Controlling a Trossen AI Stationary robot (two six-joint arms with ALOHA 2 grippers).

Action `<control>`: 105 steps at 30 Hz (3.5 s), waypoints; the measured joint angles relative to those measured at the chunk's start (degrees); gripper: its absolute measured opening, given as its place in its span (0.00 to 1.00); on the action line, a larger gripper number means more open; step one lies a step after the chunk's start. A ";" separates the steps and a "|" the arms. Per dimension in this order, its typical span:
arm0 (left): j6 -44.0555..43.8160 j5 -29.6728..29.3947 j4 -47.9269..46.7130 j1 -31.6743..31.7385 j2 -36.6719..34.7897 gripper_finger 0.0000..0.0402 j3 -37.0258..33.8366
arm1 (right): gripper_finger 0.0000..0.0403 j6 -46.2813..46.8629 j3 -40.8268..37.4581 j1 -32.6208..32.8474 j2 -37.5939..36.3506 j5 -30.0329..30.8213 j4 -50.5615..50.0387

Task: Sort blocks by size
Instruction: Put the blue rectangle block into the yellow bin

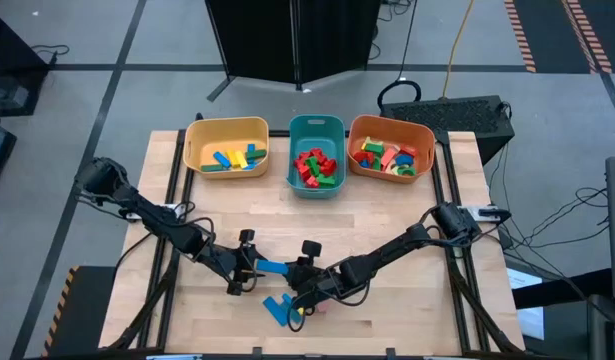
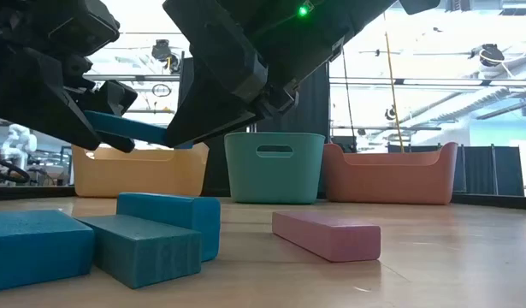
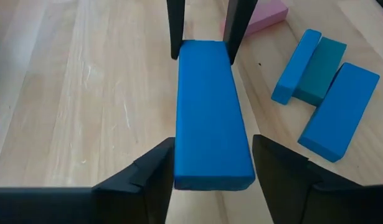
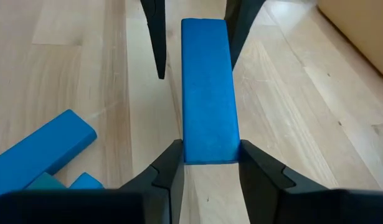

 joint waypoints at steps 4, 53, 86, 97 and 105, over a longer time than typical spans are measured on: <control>0.04 -0.01 1.30 0.00 0.00 0.45 0.00 | 0.26 0.21 0.00 0.00 0.00 -0.20 -0.03; -0.21 -30.88 -27.01 15.35 -31.83 0.25 0.07 | 0.63 13.13 -0.04 3.02 -5.79 13.24 -14.02; -7.54 -17.56 -28.82 54.00 -25.26 0.43 0.04 | 0.63 9.43 -0.04 3.80 -5.35 -2.31 -7.58; -3.10 -14.07 -28.25 55.02 -25.79 0.61 0.04 | 0.63 9.39 -0.04 3.80 0.21 -10.45 -2.87; -5.05 -8.49 -28.13 48.54 -28.86 0.61 1.39 | 0.63 9.21 -0.04 4.88 0.42 -12.06 -3.08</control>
